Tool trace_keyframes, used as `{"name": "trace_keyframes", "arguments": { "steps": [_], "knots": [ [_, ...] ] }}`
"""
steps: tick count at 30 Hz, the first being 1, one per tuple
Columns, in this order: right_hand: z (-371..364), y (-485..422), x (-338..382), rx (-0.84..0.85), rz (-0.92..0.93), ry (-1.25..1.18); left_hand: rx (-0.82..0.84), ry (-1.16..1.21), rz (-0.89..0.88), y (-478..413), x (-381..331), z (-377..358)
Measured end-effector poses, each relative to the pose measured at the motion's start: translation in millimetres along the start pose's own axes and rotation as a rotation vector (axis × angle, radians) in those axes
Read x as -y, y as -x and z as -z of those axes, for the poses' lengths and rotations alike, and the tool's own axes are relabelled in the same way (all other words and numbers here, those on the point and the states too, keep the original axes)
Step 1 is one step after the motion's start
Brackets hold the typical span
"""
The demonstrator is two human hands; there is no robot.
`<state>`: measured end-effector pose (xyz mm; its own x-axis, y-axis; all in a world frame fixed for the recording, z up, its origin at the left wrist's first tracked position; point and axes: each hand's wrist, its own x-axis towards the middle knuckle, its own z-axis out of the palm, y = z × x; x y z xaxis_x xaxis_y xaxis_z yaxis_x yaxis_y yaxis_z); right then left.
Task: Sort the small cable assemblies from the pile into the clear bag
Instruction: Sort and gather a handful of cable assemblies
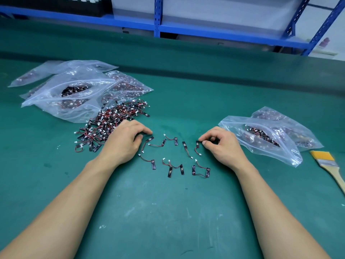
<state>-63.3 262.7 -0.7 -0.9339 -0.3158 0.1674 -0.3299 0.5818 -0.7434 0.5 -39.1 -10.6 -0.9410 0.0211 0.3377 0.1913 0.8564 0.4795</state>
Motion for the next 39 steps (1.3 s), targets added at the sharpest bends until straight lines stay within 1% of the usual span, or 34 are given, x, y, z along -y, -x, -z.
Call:
{"name": "trace_keyframes", "arguments": {
  "steps": [39],
  "knots": [
    [-0.3,0.1,-0.2,-0.001,0.0,0.013,0.021,-0.052,-0.014,1.6,-5.2,4.2]
  ]
}}
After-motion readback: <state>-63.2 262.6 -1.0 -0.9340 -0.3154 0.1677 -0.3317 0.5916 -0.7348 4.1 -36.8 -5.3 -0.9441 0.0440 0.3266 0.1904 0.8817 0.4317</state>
